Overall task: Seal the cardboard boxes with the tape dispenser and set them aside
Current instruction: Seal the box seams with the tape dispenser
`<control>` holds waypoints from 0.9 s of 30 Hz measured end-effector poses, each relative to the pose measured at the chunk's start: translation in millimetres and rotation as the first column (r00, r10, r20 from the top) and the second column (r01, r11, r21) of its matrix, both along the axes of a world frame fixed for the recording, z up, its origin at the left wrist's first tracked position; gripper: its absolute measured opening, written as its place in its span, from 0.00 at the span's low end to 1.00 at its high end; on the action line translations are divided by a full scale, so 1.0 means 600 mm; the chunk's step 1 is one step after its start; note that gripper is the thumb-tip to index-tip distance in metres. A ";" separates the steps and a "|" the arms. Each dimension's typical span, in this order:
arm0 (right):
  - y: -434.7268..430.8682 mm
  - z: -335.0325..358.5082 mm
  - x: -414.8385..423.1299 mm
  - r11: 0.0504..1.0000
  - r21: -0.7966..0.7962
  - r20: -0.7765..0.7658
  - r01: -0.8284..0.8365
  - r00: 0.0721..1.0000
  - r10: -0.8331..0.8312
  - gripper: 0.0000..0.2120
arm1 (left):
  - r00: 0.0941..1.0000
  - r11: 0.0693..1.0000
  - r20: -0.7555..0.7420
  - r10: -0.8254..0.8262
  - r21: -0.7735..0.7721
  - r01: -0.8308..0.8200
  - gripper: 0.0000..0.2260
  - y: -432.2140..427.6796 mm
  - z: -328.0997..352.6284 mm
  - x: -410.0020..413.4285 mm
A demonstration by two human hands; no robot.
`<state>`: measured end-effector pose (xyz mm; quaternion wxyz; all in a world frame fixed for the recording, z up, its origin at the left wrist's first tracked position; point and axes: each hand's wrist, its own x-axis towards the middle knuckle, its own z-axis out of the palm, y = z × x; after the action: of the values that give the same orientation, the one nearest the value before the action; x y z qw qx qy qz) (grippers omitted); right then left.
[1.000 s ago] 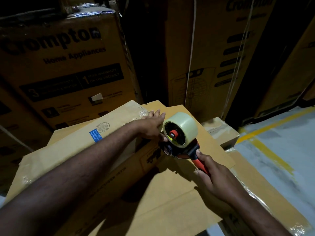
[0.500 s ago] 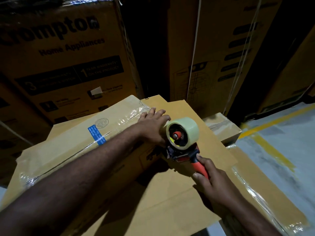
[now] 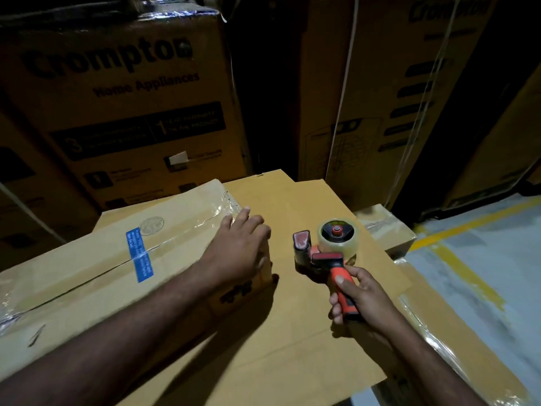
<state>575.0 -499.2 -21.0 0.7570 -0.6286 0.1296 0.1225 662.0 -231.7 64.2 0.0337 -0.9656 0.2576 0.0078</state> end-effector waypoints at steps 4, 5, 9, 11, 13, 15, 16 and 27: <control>0.047 0.023 0.037 0.999 -0.026 0.055 -0.041 0.998 0.042 0.16 | 0.998 0.998 0.034 -0.051 -0.037 0.053 0.22 0.009 -0.002 -0.049; 0.061 0.027 0.050 0.998 -0.033 0.062 -0.051 0.997 0.053 0.16 | 0.997 0.997 0.042 -0.068 -0.035 0.070 0.22 0.006 -0.003 -0.060; 0.124 0.023 0.107 0.999 0.039 0.039 -0.026 0.999 0.025 0.15 | 0.986 0.989 0.090 -0.138 -0.039 0.142 0.21 -0.004 -0.016 -0.091; 0.149 -0.007 0.122 0.997 -0.074 -0.001 -0.012 1.000 0.012 0.15 | 0.986 0.989 0.097 -0.139 -0.034 0.143 0.20 -0.005 -0.017 -0.093; 0.166 -0.033 0.115 0.972 -0.233 -0.022 -0.038 0.999 0.034 0.14 | 0.990 0.992 0.082 -0.117 -0.040 0.121 0.24 -0.006 -0.013 -0.091; 0.171 -0.040 0.104 0.914 -0.395 -0.004 -0.088 0.996 0.094 0.11 | 0.997 0.986 0.005 -0.071 -0.149 0.071 0.26 -0.005 -0.003 -0.086; 0.169 -0.035 0.108 0.823 -0.549 -0.006 -0.149 0.985 0.174 0.10 | 0.997 0.974 -0.067 -0.048 -0.222 0.032 0.25 -0.002 0.002 -0.081; 0.253 0.122 0.067 0.774 -0.633 0.396 0.004 0.861 0.320 0.21 | 0.940 0.629 -0.325 0.099 -0.712 -0.312 0.19 0.055 0.015 -0.011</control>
<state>615.1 -347.7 52.0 0.5053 -0.8584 -0.0859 -0.0215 655.3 -198.6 73.1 -0.4045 -0.9053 0.1266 0.0281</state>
